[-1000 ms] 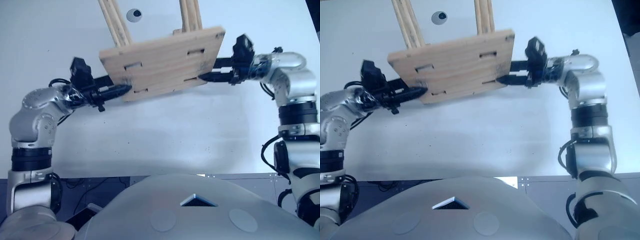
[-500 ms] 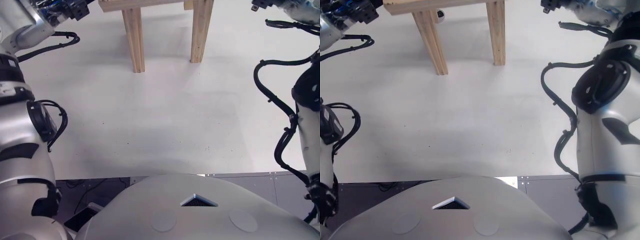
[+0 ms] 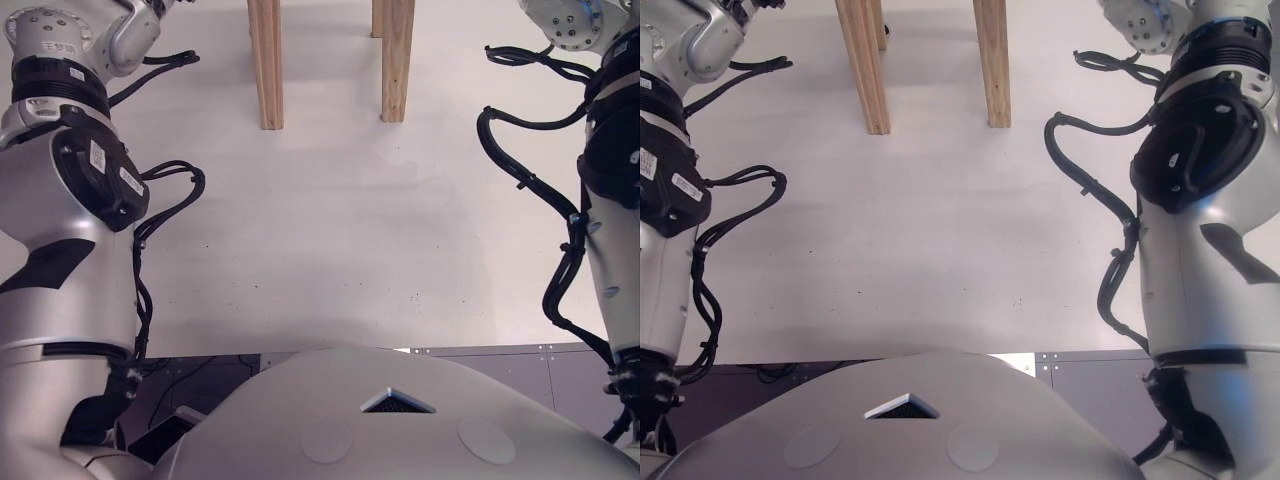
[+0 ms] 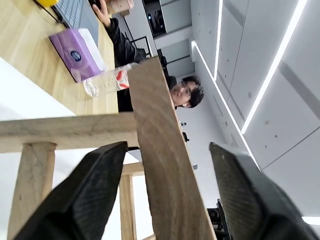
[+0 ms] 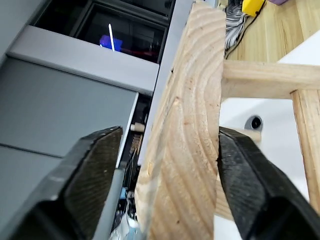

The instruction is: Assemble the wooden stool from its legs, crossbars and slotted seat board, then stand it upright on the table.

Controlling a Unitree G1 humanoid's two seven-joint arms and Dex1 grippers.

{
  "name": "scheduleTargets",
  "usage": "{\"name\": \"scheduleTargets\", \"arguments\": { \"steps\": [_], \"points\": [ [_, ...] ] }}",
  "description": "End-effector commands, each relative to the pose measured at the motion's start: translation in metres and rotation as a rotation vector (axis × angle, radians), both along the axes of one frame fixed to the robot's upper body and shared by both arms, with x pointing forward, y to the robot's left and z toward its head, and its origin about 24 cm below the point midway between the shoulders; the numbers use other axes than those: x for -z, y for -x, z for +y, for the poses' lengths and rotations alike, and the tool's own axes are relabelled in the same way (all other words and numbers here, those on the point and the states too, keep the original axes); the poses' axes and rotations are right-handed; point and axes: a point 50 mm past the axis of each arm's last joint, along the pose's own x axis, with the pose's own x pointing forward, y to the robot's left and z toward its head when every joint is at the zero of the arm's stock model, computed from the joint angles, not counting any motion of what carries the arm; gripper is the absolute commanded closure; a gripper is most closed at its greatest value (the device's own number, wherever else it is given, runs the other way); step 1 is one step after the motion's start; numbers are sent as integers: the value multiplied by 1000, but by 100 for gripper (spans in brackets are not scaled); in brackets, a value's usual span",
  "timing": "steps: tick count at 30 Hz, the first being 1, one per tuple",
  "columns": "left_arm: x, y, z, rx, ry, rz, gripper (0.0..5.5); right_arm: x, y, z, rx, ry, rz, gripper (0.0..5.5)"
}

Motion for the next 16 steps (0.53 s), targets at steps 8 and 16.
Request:
{"name": "scheduleTargets", "arguments": {
  "steps": [8, 16],
  "points": [
    [21, 5, 53, -350, -133, 9, 75, 50, 6, -68, 429, 158, -59, 50],
    [117, 51, 63, -690, -1040, -49, 71, 119, 38, -34, 608, 555, -329, 16]
  ]
}}
